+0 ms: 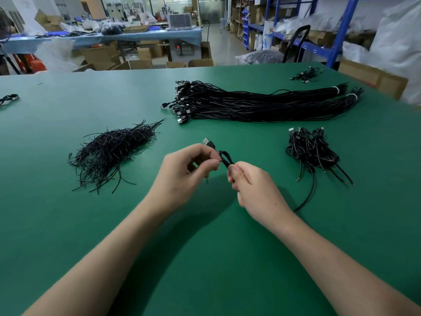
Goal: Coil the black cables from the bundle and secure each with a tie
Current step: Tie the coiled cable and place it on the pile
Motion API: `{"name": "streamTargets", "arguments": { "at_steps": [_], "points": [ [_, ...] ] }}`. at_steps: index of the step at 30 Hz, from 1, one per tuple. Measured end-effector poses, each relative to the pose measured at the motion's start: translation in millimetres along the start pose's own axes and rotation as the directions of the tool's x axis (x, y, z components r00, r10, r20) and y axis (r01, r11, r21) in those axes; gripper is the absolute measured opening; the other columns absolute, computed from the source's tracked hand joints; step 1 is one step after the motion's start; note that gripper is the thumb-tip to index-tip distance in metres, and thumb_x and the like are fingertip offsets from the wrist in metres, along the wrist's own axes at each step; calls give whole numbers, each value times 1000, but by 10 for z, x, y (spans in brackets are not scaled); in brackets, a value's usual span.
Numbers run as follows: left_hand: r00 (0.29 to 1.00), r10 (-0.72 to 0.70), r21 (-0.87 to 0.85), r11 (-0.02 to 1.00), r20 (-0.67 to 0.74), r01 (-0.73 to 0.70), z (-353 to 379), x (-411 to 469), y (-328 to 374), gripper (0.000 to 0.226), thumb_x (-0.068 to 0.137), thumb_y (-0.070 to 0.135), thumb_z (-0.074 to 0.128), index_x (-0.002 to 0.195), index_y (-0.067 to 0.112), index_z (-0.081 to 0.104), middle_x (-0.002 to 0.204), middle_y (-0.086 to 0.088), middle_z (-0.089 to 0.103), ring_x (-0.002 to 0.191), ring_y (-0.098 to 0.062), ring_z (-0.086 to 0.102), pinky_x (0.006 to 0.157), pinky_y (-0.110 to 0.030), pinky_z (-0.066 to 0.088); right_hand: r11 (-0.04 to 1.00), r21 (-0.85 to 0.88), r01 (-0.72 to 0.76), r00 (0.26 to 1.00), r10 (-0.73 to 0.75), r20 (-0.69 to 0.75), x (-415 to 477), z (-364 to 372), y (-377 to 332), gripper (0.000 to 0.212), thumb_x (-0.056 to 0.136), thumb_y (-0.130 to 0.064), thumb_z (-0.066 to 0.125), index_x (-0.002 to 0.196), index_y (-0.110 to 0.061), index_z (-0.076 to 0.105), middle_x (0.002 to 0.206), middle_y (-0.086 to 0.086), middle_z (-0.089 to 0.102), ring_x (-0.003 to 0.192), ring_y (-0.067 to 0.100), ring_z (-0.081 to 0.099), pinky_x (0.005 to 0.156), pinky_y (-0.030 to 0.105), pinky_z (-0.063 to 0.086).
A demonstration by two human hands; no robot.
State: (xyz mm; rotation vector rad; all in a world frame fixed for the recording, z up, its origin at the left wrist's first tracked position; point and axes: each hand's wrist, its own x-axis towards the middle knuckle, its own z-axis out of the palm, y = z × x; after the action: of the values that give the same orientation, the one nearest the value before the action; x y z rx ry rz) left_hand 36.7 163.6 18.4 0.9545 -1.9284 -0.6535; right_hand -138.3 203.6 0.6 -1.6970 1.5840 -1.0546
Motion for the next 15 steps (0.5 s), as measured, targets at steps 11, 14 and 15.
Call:
{"name": "streamTargets", "arguments": {
  "at_steps": [11, 14, 15],
  "points": [
    [993, -104, -171, 981, -58, 93, 253, -92, -49, 8, 86, 13, 79, 84, 20, 76, 73, 6, 75, 67, -9, 71, 66, -12, 49, 967, -255, -16, 998, 32, 61, -29, 10, -76, 33, 107, -32, 31, 81, -24, 48, 72, -7, 52, 66, 15, 49, 56, 37, 35],
    [991, -112, -128, 987, -71, 102, 254, -102, -50, 13, 86, 15, 78, 81, 28, 75, 71, 8, 74, 63, -9, 69, 64, -12, 48, 937, -351, -3, 995, 37, 92, -50, 16, -91, 30, 107, -31, 28, 93, -19, 52, 83, -1, 60, 79, 24, 57, 68, 42, 45],
    [991, -111, -106, 989, -80, 102, 252, -103, -52, 14, 86, 17, 78, 81, 29, 75, 70, 8, 73, 62, -10, 68, 63, -12, 48, 927, -374, 10, 994, 31, 102, -58, 21, -101, 29, 107, -32, 28, 95, -19, 51, 85, 0, 61, 81, 27, 57, 71, 44, 46]
  ]
}}
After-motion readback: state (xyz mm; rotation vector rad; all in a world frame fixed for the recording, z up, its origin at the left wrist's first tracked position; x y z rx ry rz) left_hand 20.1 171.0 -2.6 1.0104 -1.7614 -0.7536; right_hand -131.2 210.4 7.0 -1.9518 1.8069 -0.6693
